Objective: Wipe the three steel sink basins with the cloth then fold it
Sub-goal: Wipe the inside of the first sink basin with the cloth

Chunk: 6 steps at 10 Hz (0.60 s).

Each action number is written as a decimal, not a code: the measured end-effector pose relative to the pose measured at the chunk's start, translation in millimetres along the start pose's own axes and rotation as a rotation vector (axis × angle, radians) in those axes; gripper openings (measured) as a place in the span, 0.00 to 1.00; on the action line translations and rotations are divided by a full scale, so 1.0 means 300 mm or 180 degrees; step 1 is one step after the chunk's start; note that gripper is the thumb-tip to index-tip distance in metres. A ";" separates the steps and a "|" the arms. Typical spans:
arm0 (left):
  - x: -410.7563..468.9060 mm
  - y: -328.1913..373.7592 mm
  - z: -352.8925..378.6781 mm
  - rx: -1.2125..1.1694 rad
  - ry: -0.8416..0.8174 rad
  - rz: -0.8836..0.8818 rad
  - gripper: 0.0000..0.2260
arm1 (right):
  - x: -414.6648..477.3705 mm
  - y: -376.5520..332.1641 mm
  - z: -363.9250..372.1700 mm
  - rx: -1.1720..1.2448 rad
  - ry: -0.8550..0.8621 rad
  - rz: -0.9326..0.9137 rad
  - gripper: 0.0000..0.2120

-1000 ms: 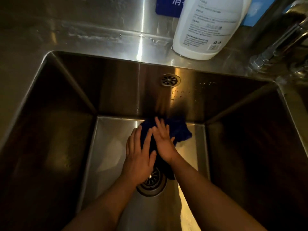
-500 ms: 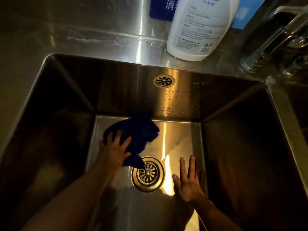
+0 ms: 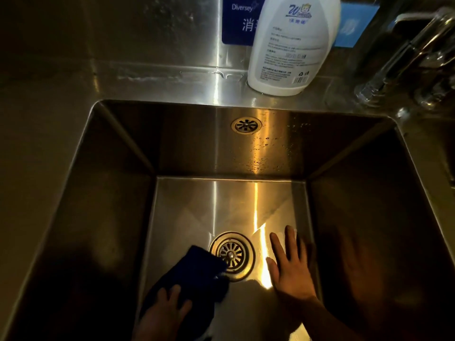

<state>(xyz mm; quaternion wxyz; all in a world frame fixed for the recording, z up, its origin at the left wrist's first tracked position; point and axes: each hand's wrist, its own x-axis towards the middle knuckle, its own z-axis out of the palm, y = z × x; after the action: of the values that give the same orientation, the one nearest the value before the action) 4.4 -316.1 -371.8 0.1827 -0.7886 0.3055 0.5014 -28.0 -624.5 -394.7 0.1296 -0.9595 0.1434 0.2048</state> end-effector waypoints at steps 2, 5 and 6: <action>0.019 0.060 -0.015 0.0072 -0.0473 0.0593 0.25 | 0.001 0.004 0.002 0.0181 0.0190 -0.0080 0.29; 0.068 0.300 -0.072 -0.1721 0.0009 0.0329 0.26 | -0.003 0.006 -0.013 0.0264 0.0103 -0.0013 0.29; 0.108 0.426 -0.129 -0.1900 -0.0102 0.0302 0.25 | 0.001 0.002 -0.021 0.0271 0.0031 0.0005 0.29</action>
<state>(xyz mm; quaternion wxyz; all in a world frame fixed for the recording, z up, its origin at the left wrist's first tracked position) -44.2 -444.0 -382.2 -0.0760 -0.7843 0.1782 0.5894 -25.8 -626.9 -389.4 0.1694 -0.9540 0.1534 0.1939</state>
